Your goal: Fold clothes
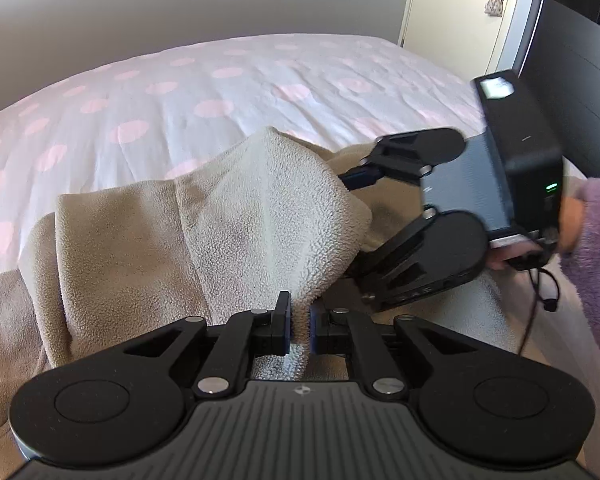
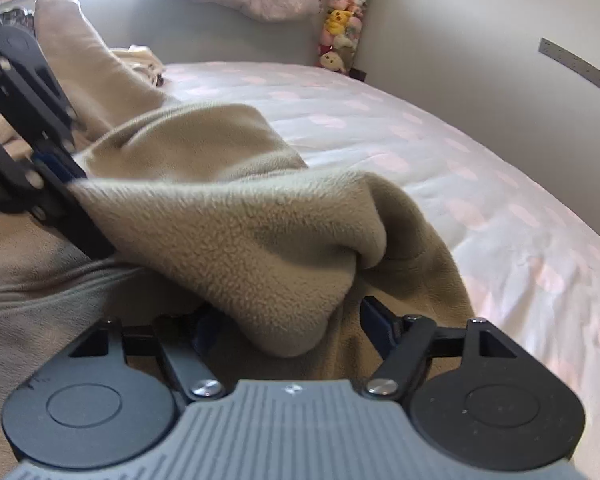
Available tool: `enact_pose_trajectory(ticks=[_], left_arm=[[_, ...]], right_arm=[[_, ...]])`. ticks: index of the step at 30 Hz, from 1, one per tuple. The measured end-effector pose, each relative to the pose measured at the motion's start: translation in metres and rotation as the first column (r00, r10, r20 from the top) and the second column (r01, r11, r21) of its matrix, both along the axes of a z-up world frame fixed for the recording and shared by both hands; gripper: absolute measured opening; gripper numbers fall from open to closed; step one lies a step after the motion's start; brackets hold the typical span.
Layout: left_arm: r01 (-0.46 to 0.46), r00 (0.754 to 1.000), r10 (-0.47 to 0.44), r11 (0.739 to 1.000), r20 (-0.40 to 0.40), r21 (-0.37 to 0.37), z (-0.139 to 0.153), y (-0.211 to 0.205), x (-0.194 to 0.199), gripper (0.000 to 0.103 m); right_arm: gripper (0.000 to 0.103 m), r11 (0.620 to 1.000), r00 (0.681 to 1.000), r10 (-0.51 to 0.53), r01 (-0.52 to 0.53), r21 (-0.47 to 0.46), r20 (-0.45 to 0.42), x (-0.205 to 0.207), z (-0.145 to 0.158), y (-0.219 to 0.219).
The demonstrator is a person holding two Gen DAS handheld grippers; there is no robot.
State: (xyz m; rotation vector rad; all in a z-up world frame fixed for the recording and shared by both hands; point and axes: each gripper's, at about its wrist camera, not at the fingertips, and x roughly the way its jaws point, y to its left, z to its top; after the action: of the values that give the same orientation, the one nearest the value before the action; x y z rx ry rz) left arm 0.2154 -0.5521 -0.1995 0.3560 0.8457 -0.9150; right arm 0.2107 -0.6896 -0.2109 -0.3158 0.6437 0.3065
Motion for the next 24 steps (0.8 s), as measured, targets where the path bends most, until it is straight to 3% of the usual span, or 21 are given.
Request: enact_pose_trajectory(ticks=[2, 3, 5, 7, 9, 11, 13, 15, 18, 21, 24], left_arm=[[-0.002, 1.0, 0.001, 1.0, -0.013, -0.01, 0.001, 0.003, 0.001, 0.006], [0.002, 1.0, -0.002, 1.0, -0.017, -0.012, 0.001, 0.005, 0.002, 0.006], [0.015, 1.0, -0.015, 1.0, -0.017, -0.013, 0.0, 0.007, 0.001, 0.006], [0.028, 0.999, -0.028, 1.0, -0.02, -0.013, -0.004, 0.008, 0.0, 0.005], [0.041, 0.999, -0.041, 0.999, -0.027, -0.014, -0.011, 0.007, -0.001, 0.005], [0.047, 0.998, -0.047, 0.999, -0.032, -0.01, -0.02, 0.003, -0.002, 0.005], [0.057, 0.998, -0.057, 0.998, -0.027, 0.002, -0.029, -0.001, -0.003, 0.005], [0.066, 0.997, -0.066, 0.998, -0.038, 0.016, -0.041, -0.007, -0.003, 0.005], [0.063, 0.995, -0.061, 0.998, -0.077, 0.029, -0.056, -0.013, 0.002, 0.005], [0.05, 0.992, -0.046, 0.998, -0.114, 0.032, -0.064, -0.016, 0.006, 0.005], [0.042, 0.99, -0.04, 0.999, -0.133, 0.015, -0.065, -0.015, 0.009, 0.008]], right_arm=[[0.051, 1.0, 1.0, 0.003, -0.003, -0.011, -0.007, 0.002, -0.005, 0.002], [0.032, 1.0, 1.0, 0.002, -0.002, -0.01, -0.003, 0.002, -0.006, 0.002], [0.022, 0.999, 1.0, -0.003, 0.004, -0.05, 0.03, -0.002, -0.003, 0.005], [0.021, 0.984, 0.993, 0.008, 0.012, -0.177, 0.114, -0.009, 0.005, 0.01], [0.021, 0.941, 0.981, 0.072, -0.006, -0.338, 0.182, -0.014, 0.006, 0.015], [0.021, 0.86, 0.963, 0.162, -0.031, -0.509, 0.216, -0.017, 0.0, 0.023], [0.02, 0.758, 0.952, 0.251, -0.082, -0.647, 0.174, -0.018, -0.022, 0.027], [0.02, 0.707, 0.945, 0.294, -0.114, -0.698, 0.145, -0.019, -0.041, 0.025], [0.021, 0.66, 0.933, 0.332, -0.122, -0.741, 0.141, -0.023, -0.058, 0.023], [0.023, 0.559, 0.906, 0.404, -0.134, -0.818, 0.127, -0.033, -0.073, 0.023], [0.026, 0.475, 0.9, 0.427, -0.144, -0.868, 0.084, -0.038, -0.074, 0.019]])
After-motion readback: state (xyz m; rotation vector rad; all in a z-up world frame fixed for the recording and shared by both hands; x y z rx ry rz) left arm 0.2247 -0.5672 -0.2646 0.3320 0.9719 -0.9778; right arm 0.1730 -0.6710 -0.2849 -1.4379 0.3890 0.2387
